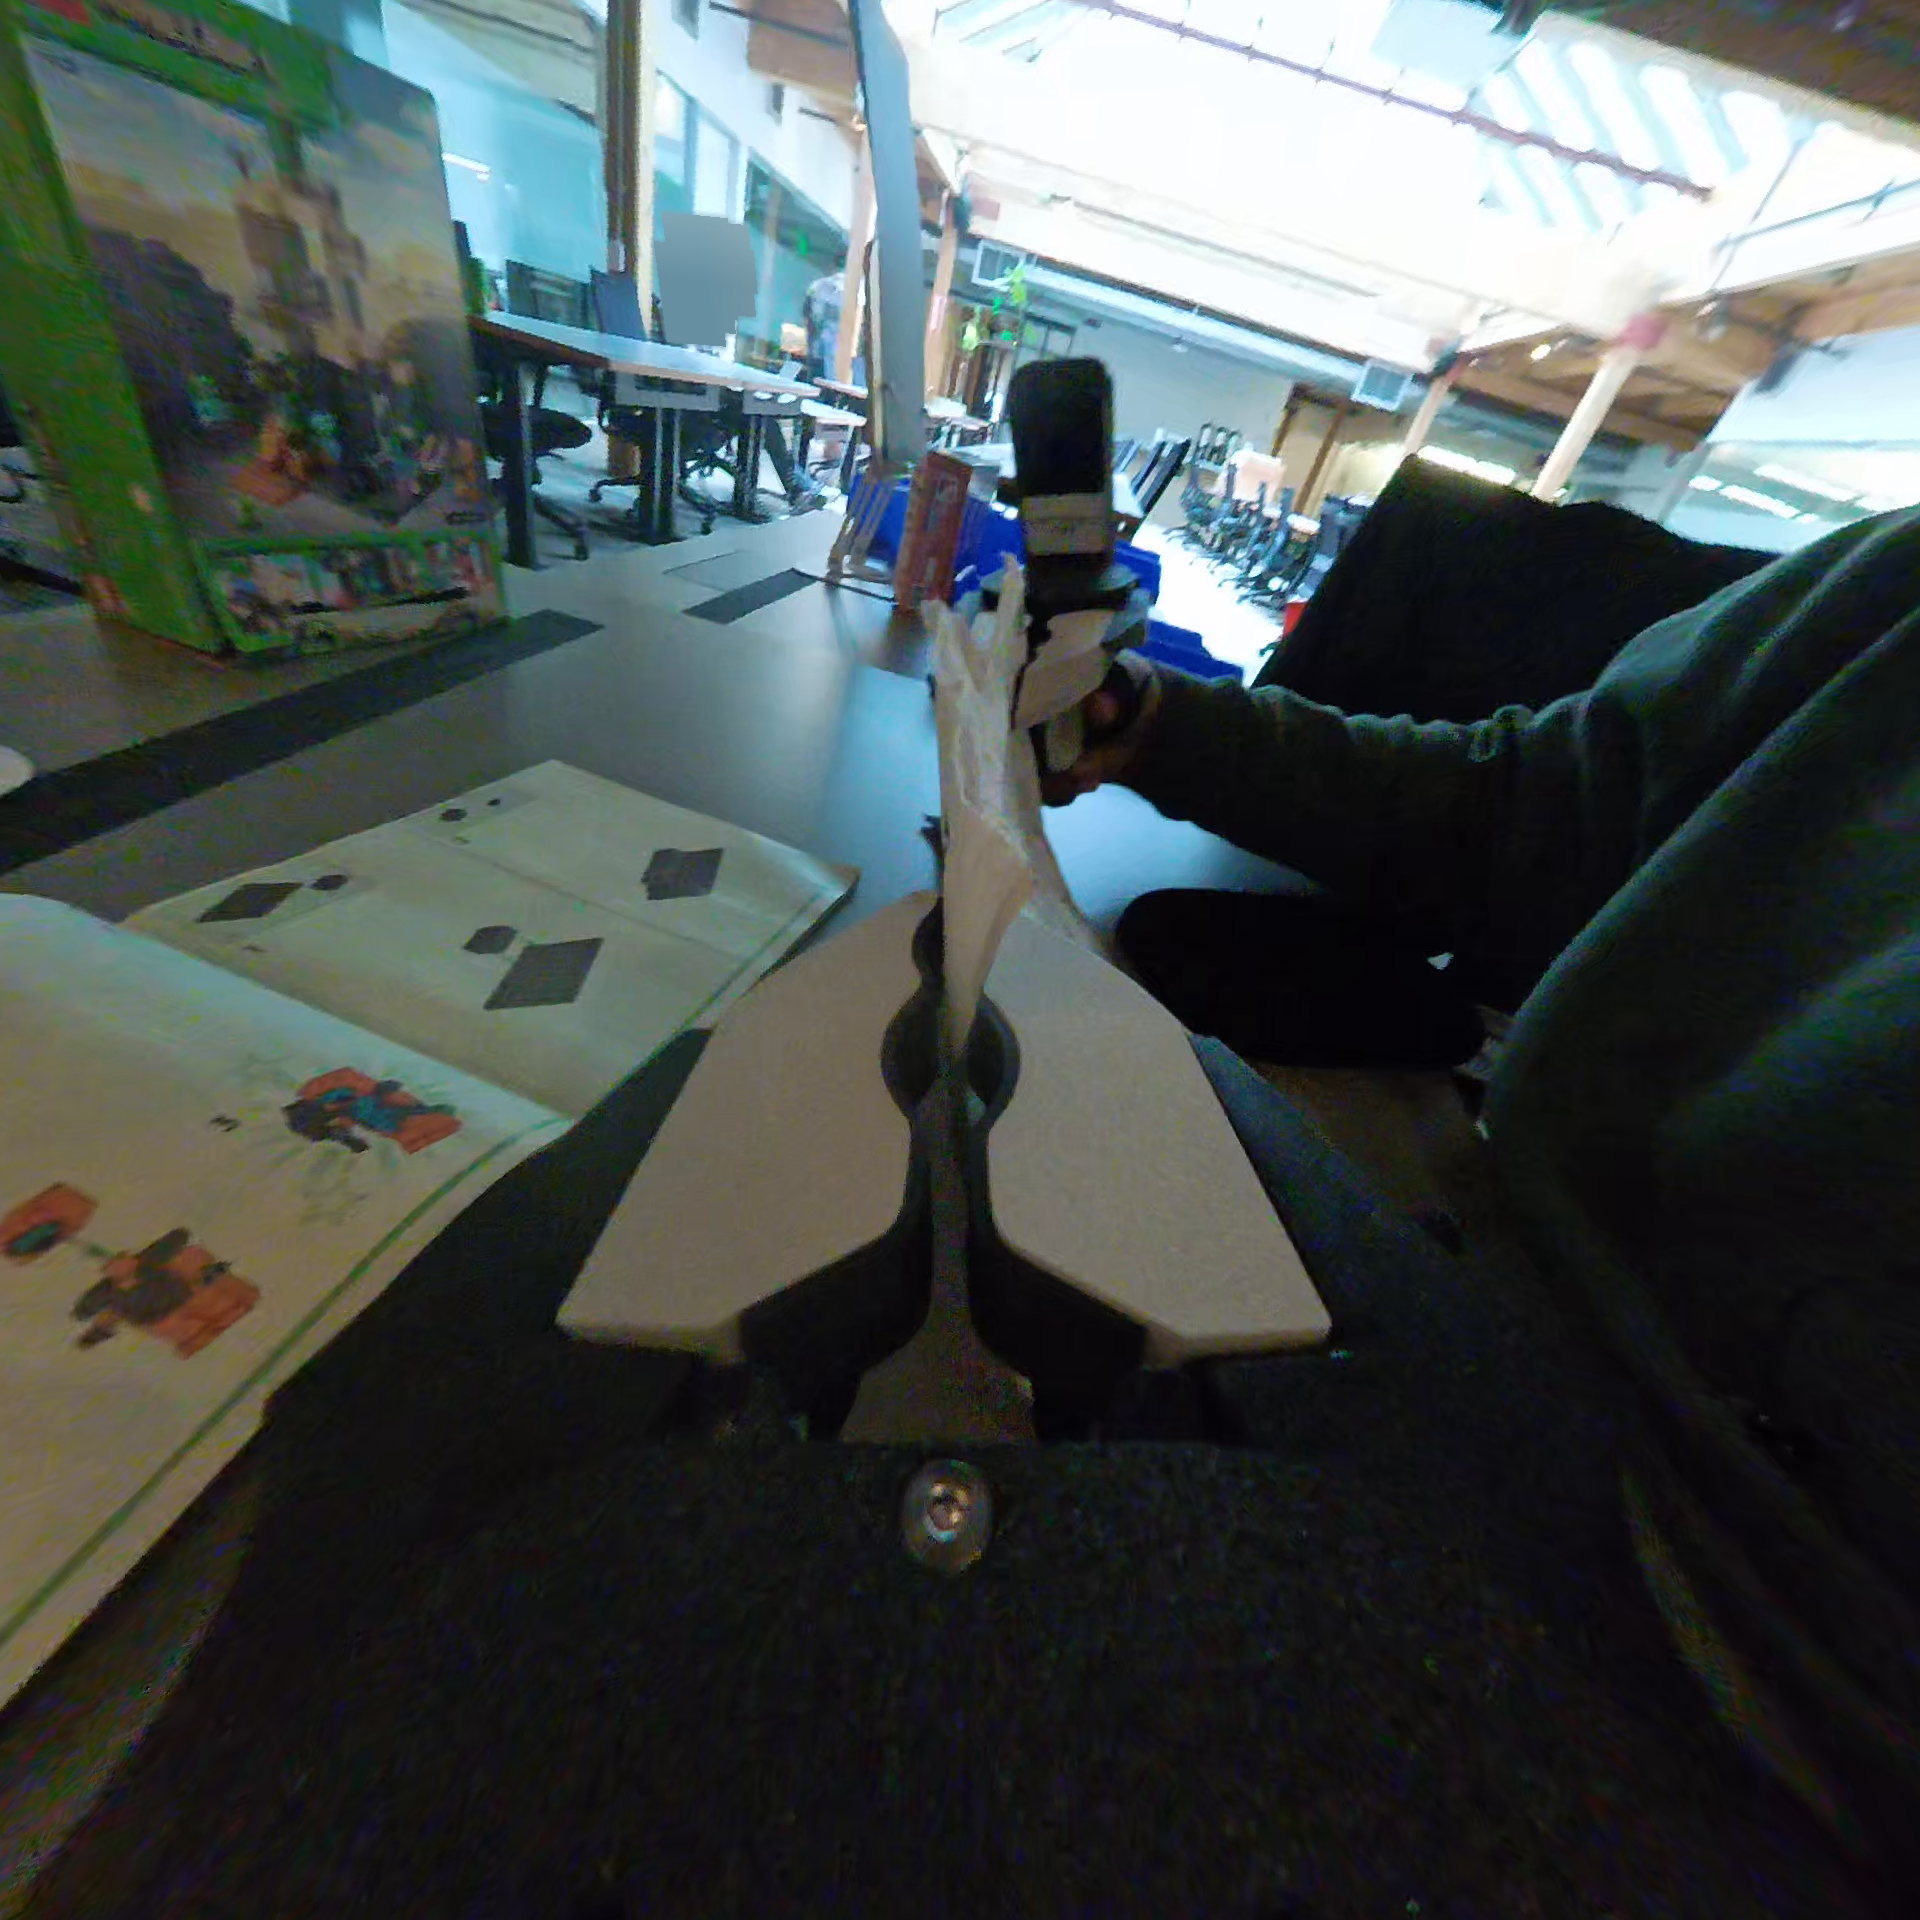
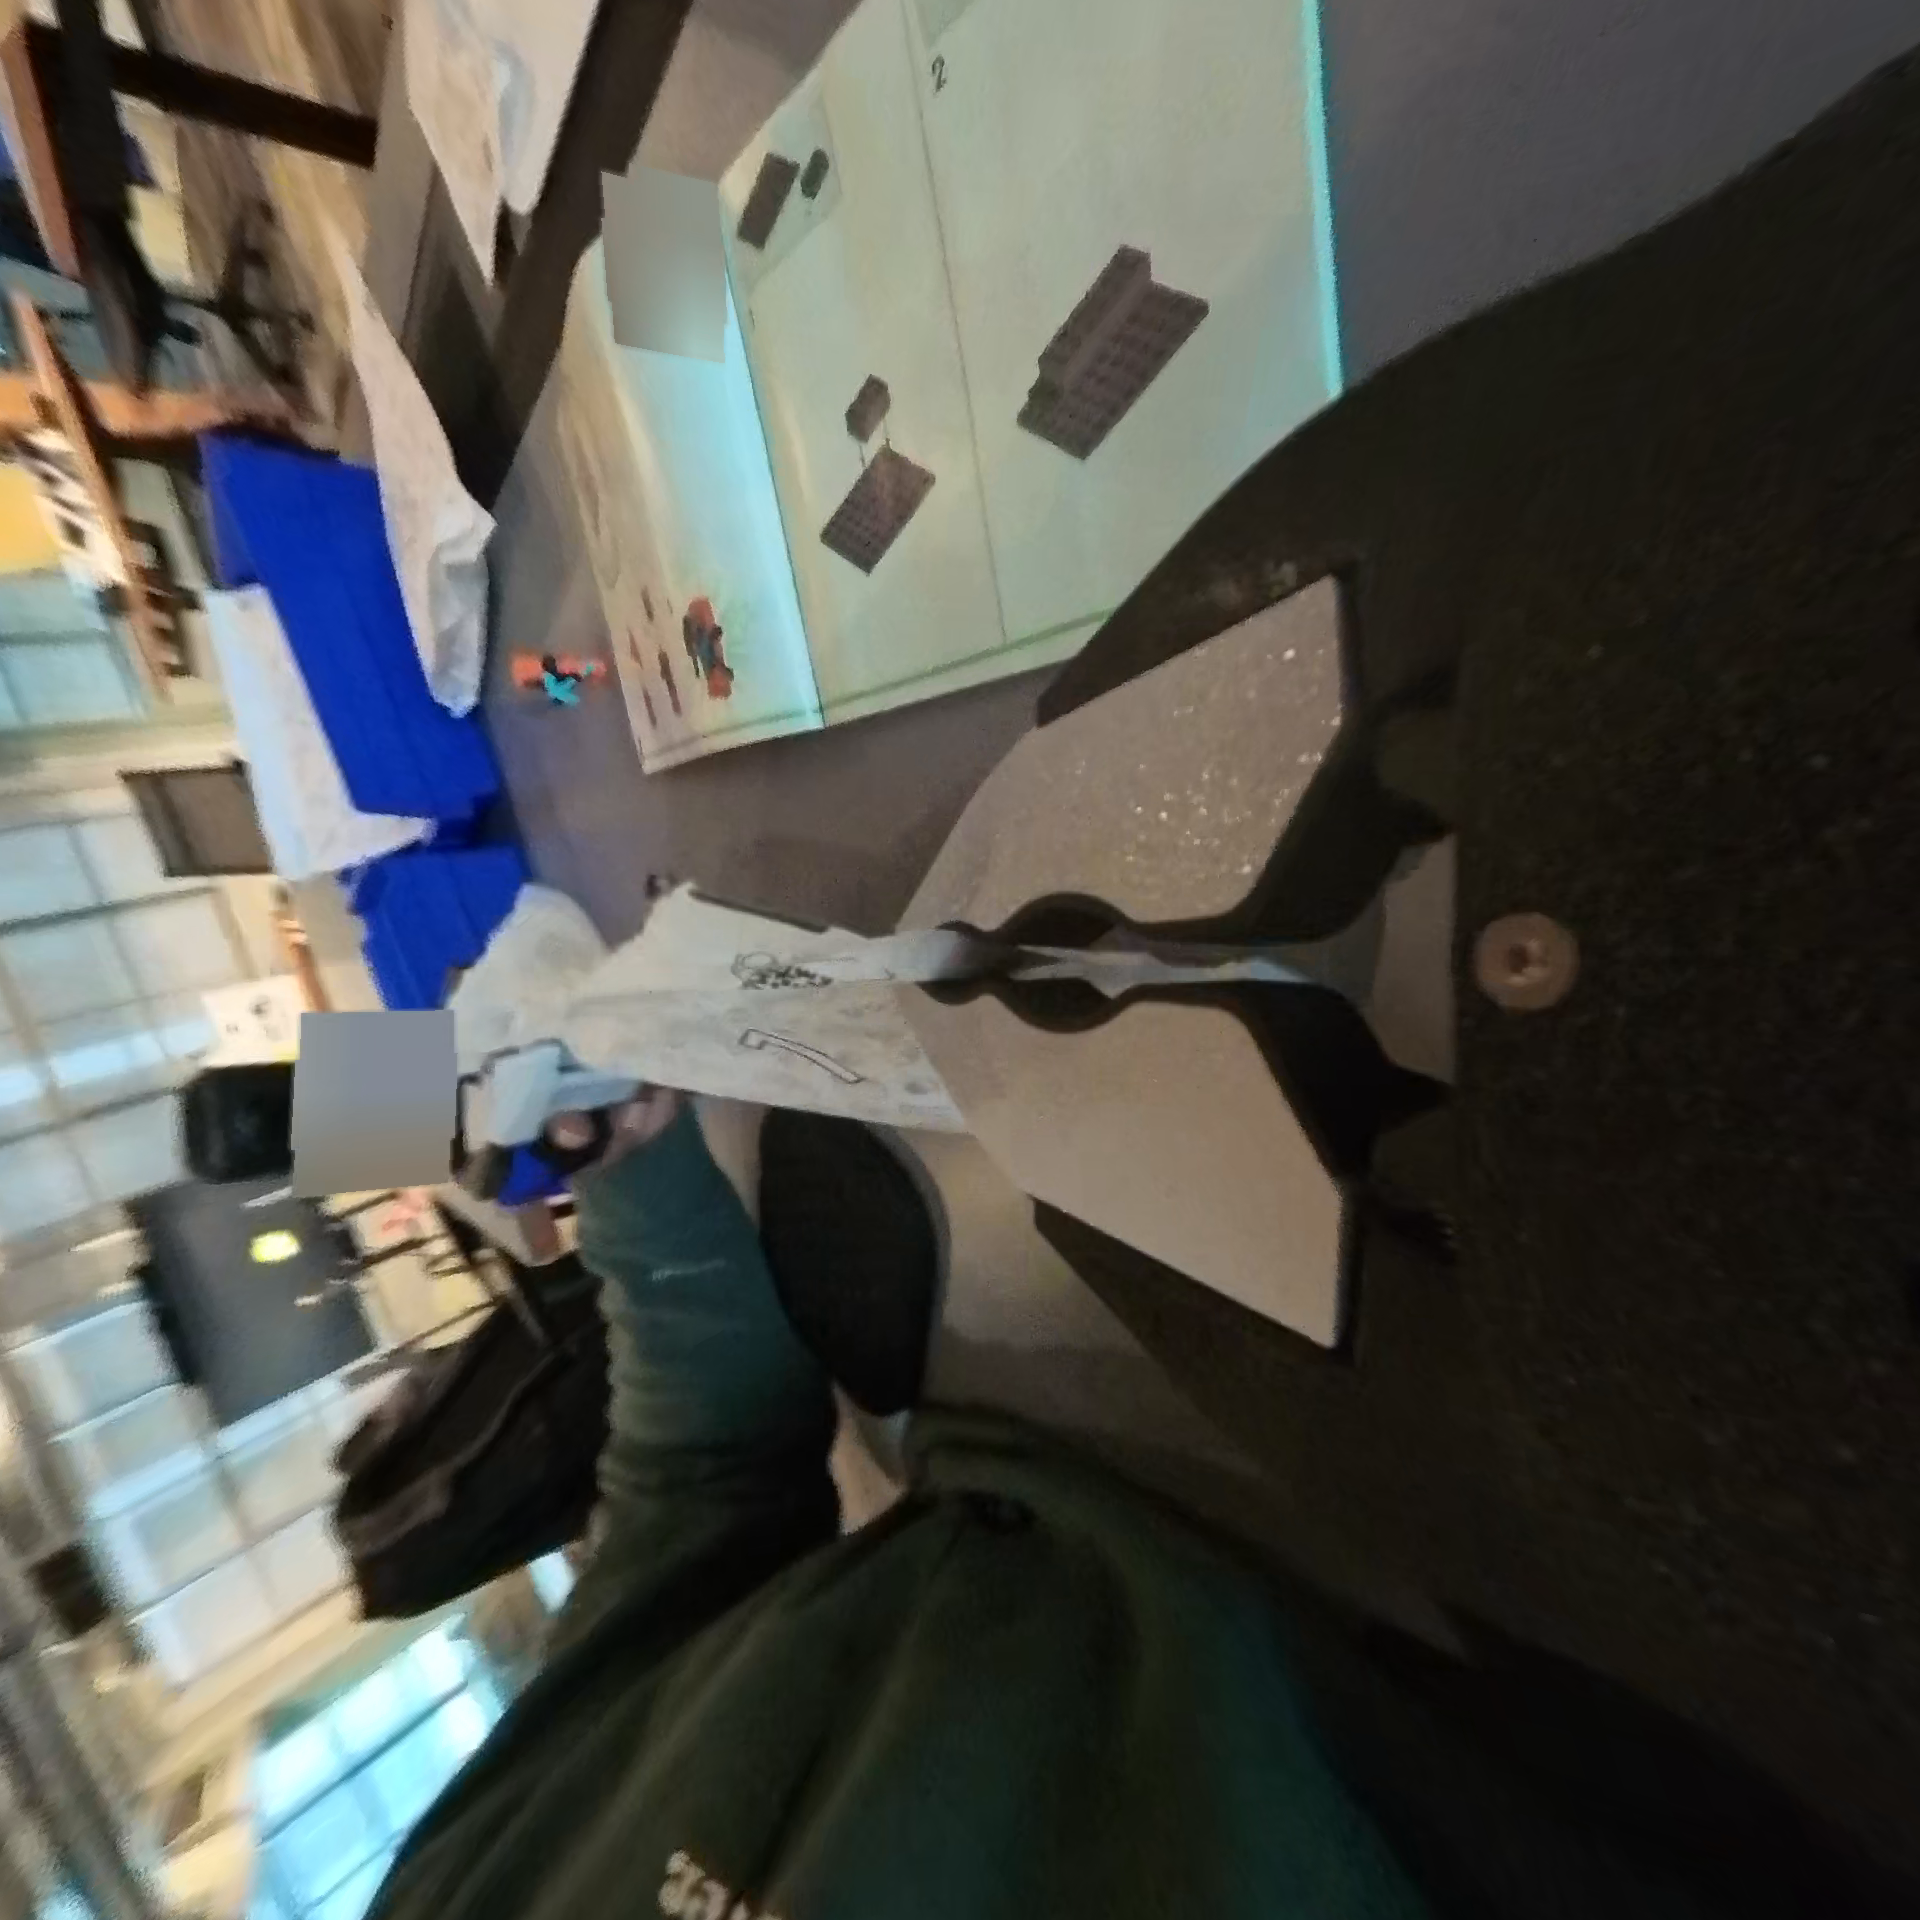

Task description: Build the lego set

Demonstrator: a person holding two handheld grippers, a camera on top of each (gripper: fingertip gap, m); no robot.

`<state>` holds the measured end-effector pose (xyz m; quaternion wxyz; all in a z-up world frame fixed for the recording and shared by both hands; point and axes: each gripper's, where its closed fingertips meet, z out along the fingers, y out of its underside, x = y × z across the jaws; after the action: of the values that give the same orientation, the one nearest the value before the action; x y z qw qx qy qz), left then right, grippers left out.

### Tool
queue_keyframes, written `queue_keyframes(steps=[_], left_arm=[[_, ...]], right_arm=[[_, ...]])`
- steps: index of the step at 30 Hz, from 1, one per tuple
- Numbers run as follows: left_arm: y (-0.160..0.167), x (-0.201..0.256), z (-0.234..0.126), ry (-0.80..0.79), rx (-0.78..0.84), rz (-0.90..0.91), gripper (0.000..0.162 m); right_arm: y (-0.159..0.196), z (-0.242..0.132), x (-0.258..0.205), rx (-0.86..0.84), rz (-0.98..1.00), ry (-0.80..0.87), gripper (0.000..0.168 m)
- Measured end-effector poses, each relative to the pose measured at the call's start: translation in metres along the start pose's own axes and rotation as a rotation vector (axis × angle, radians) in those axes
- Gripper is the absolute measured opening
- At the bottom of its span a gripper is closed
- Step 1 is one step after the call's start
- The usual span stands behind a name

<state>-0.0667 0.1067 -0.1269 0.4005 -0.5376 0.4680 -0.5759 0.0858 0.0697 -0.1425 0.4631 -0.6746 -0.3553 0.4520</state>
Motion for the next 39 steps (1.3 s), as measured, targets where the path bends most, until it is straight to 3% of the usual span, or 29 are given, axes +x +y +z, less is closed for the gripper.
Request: queue_keyframes(steps=[8,13,18,23,26,39], left_arm=[[-0.001,-0.006,0.000,-0.089,-0.035,0.001,0.001],[-0.006,-0.007,-0.008,-0.199,-0.040,0.014,0.031],[0.001,-0.021,-0.030,-0.436,-0.102,0.106,0.030],[0.011,-0.007,-0.041,-0.486,-0.114,0.106,0.025],[0.020,-0.002,-0.043,-0.509,-0.138,0.130,0.024],[0.026,-0.010,-0.079,-0.697,-0.194,0.135,0.017]], right_arm=[[-0.004,-0.002,-0.009,-0.019,0.098,0.048,0.000],[-0.028,-0.019,-0.020,-0.005,0.109,0.078,0.000],[-0.049,-0.058,-0.002,0.007,0.201,0.167,0.000],[-0.062,-0.111,0.032,0.109,0.473,0.186,0.000],[-0.048,-0.136,0.066,0.131,0.615,0.230,0.000],[0.043,-0.234,0.207,-0.029,0.889,0.733,0.000]])
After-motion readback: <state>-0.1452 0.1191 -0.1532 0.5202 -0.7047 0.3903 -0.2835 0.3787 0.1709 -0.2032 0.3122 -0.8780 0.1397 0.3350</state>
